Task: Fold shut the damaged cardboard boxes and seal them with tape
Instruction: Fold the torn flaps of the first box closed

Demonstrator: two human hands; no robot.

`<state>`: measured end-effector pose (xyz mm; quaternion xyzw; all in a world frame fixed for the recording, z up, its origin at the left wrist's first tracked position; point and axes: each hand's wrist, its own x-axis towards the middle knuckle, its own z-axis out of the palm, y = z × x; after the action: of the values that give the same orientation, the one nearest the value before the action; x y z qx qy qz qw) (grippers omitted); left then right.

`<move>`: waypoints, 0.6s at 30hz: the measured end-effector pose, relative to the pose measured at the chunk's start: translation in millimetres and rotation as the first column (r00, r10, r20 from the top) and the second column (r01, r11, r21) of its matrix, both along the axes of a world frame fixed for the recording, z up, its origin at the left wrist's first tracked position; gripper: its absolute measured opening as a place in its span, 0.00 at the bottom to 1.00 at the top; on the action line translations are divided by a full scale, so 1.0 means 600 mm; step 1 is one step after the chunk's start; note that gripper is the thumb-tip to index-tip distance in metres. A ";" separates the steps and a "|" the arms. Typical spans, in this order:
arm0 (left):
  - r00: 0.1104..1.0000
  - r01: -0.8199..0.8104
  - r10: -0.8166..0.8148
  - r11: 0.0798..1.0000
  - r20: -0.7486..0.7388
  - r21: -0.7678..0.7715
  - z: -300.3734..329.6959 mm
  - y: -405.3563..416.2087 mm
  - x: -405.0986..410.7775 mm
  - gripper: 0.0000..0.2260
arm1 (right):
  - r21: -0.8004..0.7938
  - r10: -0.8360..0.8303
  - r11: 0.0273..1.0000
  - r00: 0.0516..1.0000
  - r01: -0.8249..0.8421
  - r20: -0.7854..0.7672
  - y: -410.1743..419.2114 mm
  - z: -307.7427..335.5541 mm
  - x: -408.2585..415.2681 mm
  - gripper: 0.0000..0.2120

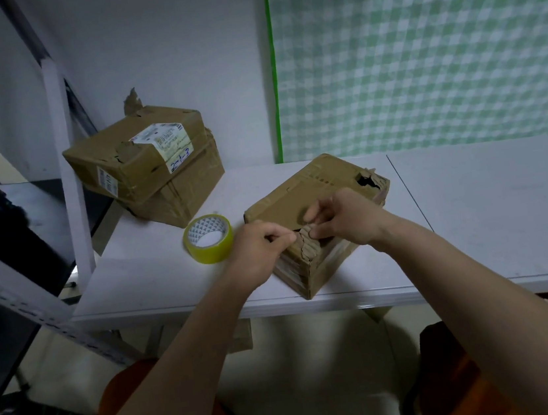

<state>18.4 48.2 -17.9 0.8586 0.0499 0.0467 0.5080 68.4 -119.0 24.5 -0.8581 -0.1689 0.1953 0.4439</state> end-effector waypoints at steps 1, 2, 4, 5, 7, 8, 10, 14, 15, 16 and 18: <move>1.000 -0.009 0.009 1.000 0.013 -0.002 -0.001 -0.002 -0.001 0.01 | 0.001 -0.044 0.999 0.999 0.044 0.016 0.002 -0.001 -0.001 0.09; 0.999 -0.020 0.020 1.000 0.030 0.004 -0.001 -0.005 -0.004 0.01 | -0.007 -0.076 0.997 0.996 0.076 0.040 0.003 -0.003 -0.002 0.09; 0.996 -0.057 0.056 0.998 0.068 0.019 -0.003 -0.011 -0.008 0.01 | -0.014 -0.105 0.994 0.992 0.107 0.070 0.004 -0.004 -0.004 0.10; 0.993 -0.081 0.080 0.997 0.085 0.016 -0.005 -0.014 -0.009 0.03 | -0.009 -0.116 0.993 0.991 0.117 0.071 0.004 -0.004 -0.005 0.11; 0.985 -0.130 0.130 0.991 0.113 -0.003 -0.011 -0.017 -0.010 0.07 | -0.001 -0.136 0.991 0.988 0.136 0.074 0.003 -0.004 -0.007 0.12; 0.982 -0.148 0.148 0.989 0.116 -0.008 -0.013 -0.018 -0.011 0.09 | 0.001 -0.142 0.990 0.987 0.143 0.075 0.003 -0.005 -0.007 0.12; 0.977 -0.180 0.179 0.984 0.115 0.000 -0.015 -0.020 -0.015 0.09 | 0.006 -0.152 0.988 0.986 0.152 0.075 0.004 -0.006 -0.008 0.10; 0.961 -0.258 0.248 0.964 0.122 0.069 -0.017 -0.026 -0.017 0.09 | -0.012 -0.173 0.985 0.981 0.175 0.091 0.007 -0.006 -0.007 0.06; 0.958 -0.270 0.260 0.960 0.119 0.079 -0.018 -0.028 -0.017 0.08 | -0.016 -0.174 0.984 0.981 0.176 0.089 0.006 -0.005 -0.007 0.06; 0.957 -0.278 0.268 0.957 0.116 0.083 -0.019 -0.029 -0.017 0.08 | -0.012 -0.174 0.984 0.981 0.175 0.084 0.005 -0.004 -0.007 0.06; 0.956 -0.281 0.272 0.957 0.108 0.075 -0.023 -0.031 -0.016 0.07 | 0.007 -0.173 0.985 0.983 0.173 0.066 0.002 -0.004 -0.006 0.08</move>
<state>8.8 29.9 -31.4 0.8618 0.1428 0.1611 0.4593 64.5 -117.6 22.3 -0.8753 -0.1087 0.1272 0.4537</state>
